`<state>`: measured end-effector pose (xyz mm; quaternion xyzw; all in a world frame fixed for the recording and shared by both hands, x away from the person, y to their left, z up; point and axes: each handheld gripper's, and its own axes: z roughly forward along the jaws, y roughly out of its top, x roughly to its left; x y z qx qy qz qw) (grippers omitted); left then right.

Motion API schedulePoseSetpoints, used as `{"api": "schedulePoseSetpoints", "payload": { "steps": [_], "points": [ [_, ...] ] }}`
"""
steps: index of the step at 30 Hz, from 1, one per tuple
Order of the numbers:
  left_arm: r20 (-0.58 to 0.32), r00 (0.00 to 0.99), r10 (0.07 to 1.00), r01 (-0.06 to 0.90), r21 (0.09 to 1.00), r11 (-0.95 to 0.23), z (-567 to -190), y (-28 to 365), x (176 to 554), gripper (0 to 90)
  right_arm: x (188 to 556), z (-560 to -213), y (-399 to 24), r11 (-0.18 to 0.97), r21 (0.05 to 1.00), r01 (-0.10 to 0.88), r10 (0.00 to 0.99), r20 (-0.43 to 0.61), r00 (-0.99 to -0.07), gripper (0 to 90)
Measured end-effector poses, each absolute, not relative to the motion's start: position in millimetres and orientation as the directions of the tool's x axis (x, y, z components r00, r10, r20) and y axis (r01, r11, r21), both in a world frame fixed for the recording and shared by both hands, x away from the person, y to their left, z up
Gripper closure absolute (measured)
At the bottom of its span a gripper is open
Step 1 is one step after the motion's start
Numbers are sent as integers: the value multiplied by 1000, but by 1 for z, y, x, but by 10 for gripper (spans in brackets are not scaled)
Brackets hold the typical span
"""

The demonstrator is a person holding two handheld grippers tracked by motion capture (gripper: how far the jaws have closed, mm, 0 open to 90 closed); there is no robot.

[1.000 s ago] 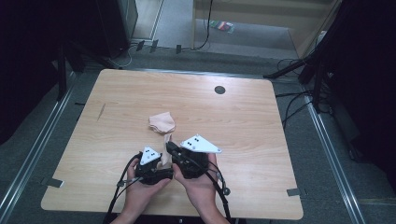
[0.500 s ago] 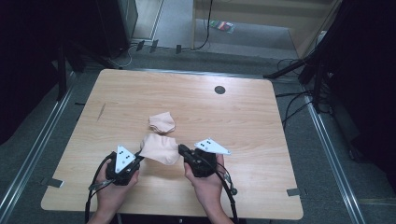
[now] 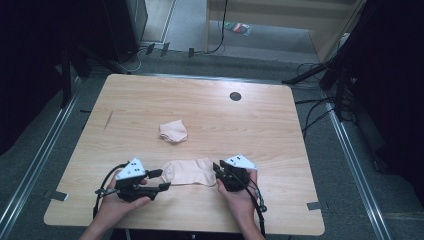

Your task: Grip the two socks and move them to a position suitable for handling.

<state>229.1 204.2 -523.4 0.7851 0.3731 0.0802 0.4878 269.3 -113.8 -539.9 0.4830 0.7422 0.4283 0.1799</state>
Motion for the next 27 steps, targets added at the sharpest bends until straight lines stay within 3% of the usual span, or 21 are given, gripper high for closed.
{"api": "schedulePoseSetpoints", "payload": {
  "steps": [4,7,11,13,15,17,23,25,26,27],
  "points": [
    [-270,563,781,599,784,-161,-532,206,242,486,270,-537,-119,152,819,554,872,153,-466,633],
    [-265,529,806,635,754,-168,-540,199,247,509,271,-539,-117,169,794,583,853,179,-490,535],
    [-222,497,839,654,732,-194,-548,186,253,522,271,-545,-110,213,778,590,850,150,-505,532],
    [-149,475,867,644,731,-227,-548,174,253,607,269,-550,-103,246,782,573,861,96,-500,601],
    [-99,495,863,624,732,-274,-547,167,252,747,266,-552,-97,298,781,549,859,31,-510,704],
    [-88,509,856,608,741,-285,-546,167,250,872,262,-551,-93,326,788,522,853,-7,-522,862],
    [-132,497,857,603,763,-232,-535,188,246,900,262,-546,-104,283,775,566,872,38,-489,890],
    [-115,480,870,601,765,-231,-532,198,243,900,261,-541,-116,245,765,595,883,78,-464,896],
    [-63,482,874,598,753,-275,-531,204,239,900,261,-539,-120,230,763,604,888,90,-452,898],
    [-86,487,869,604,752,-264,-532,205,238,900,261,-537,-123,218,765,606,893,94,-440,898]
  ]
}}
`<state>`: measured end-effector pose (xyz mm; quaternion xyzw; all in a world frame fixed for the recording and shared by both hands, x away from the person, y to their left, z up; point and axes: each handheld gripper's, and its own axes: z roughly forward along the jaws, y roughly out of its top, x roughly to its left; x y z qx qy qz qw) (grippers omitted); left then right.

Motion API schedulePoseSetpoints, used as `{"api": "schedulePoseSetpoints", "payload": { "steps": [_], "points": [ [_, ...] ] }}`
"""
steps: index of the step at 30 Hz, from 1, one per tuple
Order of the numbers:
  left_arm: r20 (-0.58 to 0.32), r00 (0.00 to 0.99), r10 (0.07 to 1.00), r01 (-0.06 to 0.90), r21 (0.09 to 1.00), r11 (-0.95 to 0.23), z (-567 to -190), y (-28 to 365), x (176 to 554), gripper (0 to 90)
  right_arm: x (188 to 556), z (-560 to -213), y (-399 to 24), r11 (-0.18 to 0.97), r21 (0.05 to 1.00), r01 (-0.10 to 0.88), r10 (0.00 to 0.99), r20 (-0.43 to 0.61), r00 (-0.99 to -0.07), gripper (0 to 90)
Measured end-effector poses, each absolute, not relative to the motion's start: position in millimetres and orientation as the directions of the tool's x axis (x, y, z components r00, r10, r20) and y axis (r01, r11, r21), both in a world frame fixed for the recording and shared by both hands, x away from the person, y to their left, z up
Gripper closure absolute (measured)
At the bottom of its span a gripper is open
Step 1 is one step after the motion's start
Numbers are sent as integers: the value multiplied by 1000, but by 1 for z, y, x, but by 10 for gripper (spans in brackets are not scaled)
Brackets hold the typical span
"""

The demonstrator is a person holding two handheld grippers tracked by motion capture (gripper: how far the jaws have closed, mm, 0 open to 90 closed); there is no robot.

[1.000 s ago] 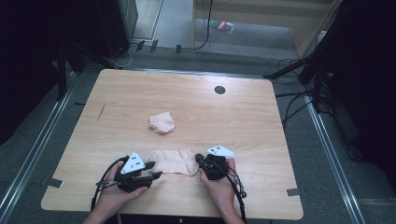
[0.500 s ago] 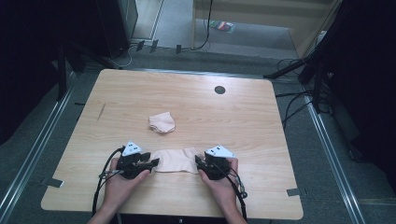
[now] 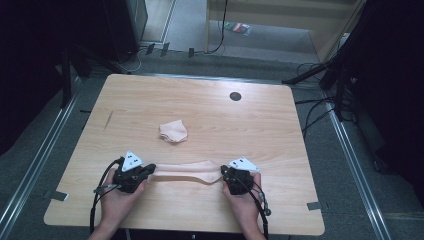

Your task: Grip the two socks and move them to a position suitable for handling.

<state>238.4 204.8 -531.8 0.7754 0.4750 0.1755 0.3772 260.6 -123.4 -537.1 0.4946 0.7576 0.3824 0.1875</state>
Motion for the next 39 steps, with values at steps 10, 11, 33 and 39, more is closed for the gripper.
{"api": "schedulePoseSetpoints", "payload": {
  "steps": [10,11,33,39],
  "points": [
    [-142,579,803,567,778,-270,-535,182,223,884,252,-543,-106,251,775,580,832,134,-539,884],
    [-152,580,800,570,778,-265,-535,183,223,859,252,-544,-105,256,778,574,820,139,-555,872],
    [-226,377,898,552,834,-22,-547,256,259,15,294,-492,-76,225,866,446,797,99,-595,499],
    [-192,375,907,552,832,-52,-549,251,260,15,316,-489,-47,266,860,435,772,81,-630,526]
  ]
}}
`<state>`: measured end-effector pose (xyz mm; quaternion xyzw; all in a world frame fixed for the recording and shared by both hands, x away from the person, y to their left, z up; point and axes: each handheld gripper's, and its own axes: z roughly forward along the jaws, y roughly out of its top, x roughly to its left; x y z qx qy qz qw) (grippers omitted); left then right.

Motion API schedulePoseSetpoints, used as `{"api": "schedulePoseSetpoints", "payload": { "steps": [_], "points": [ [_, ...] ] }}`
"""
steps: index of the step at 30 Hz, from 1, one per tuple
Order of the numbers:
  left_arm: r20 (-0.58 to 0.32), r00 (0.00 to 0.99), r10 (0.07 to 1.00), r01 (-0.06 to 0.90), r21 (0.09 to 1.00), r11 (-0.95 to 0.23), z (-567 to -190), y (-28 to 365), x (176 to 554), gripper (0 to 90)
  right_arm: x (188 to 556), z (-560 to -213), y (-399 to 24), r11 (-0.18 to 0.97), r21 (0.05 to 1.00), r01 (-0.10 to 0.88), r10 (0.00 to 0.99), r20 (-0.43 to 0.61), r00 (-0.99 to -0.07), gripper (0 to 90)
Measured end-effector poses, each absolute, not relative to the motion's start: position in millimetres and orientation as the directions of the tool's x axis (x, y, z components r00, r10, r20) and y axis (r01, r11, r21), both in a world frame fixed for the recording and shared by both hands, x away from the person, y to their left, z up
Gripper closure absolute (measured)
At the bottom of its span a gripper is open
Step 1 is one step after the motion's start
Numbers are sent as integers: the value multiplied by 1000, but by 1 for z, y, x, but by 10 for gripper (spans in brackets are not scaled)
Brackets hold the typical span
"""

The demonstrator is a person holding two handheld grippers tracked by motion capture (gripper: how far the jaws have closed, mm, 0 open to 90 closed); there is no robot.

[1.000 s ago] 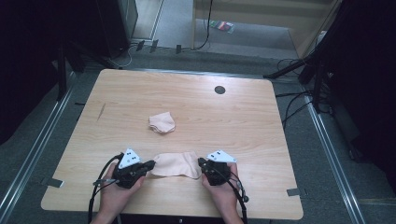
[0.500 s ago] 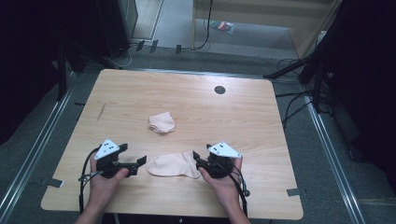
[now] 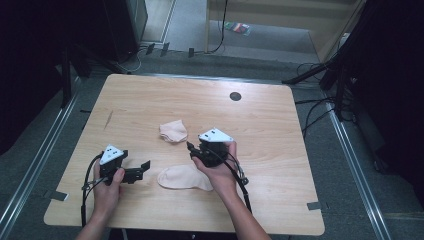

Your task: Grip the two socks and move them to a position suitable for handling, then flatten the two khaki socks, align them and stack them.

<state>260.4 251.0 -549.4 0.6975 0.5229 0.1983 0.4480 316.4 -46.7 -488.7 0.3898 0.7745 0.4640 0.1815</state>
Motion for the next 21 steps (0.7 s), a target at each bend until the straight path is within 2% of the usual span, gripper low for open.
{"api": "schedulePoseSetpoints", "payload": {
  "steps": [8,13,21],
  "points": [
    [-198,366,909,566,823,-49,-551,251,262,15,346,-492,-18,329,842,428,751,42,-659,576],
    [-195,366,910,564,824,-50,-552,250,263,16,361,-500,1,404,809,428,716,12,-698,646],
    [-208,364,908,571,820,-41,-552,250,263,16,373,-518,25,472,768,433,662,17,-750,610]
  ]
}}
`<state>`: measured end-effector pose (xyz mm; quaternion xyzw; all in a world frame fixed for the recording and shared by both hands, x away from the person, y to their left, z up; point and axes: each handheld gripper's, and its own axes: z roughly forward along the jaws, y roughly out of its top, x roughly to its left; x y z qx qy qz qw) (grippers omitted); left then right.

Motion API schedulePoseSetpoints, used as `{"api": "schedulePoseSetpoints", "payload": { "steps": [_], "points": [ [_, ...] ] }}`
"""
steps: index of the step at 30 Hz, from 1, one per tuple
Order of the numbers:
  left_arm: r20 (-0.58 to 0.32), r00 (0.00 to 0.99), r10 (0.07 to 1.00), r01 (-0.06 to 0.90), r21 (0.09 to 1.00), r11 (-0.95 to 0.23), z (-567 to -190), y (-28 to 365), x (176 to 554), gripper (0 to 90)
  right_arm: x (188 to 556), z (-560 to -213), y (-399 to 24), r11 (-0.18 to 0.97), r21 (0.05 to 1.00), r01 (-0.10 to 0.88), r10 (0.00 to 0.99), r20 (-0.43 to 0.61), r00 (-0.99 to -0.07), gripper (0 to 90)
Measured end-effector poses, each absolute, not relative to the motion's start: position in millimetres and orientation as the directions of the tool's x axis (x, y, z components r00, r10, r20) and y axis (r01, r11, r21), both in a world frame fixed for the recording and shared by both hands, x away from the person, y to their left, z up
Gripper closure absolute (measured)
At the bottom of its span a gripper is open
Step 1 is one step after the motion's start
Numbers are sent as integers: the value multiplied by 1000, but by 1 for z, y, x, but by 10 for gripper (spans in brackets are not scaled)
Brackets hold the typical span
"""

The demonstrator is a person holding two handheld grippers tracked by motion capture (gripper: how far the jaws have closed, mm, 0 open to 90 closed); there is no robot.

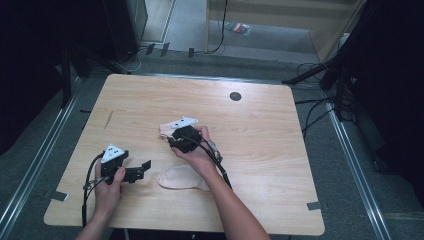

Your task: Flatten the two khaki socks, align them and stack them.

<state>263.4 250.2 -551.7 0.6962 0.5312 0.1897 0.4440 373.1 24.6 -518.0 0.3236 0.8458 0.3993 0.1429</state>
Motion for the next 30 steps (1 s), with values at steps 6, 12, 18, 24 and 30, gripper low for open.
{"api": "schedulePoseSetpoints", "payload": {
  "steps": [6,12,18,24,30],
  "points": [
    [-212,369,905,572,819,-42,-552,250,263,16,375,-527,36,525,731,436,660,-26,-751,867],
    [-221,366,904,574,818,-32,-552,251,264,17,374,-517,23,395,763,511,709,100,-698,900],
    [-241,365,899,579,815,-16,-552,253,265,18,370,-497,2,216,777,592,724,279,-630,900],
    [-263,354,897,581,814,10,-551,256,267,54,372,-486,-21,118,780,614,744,340,-575,900],
    [-233,372,899,578,815,-28,-548,248,274,168,378,-481,-31,89,770,631,765,352,-538,900]
  ]
}}
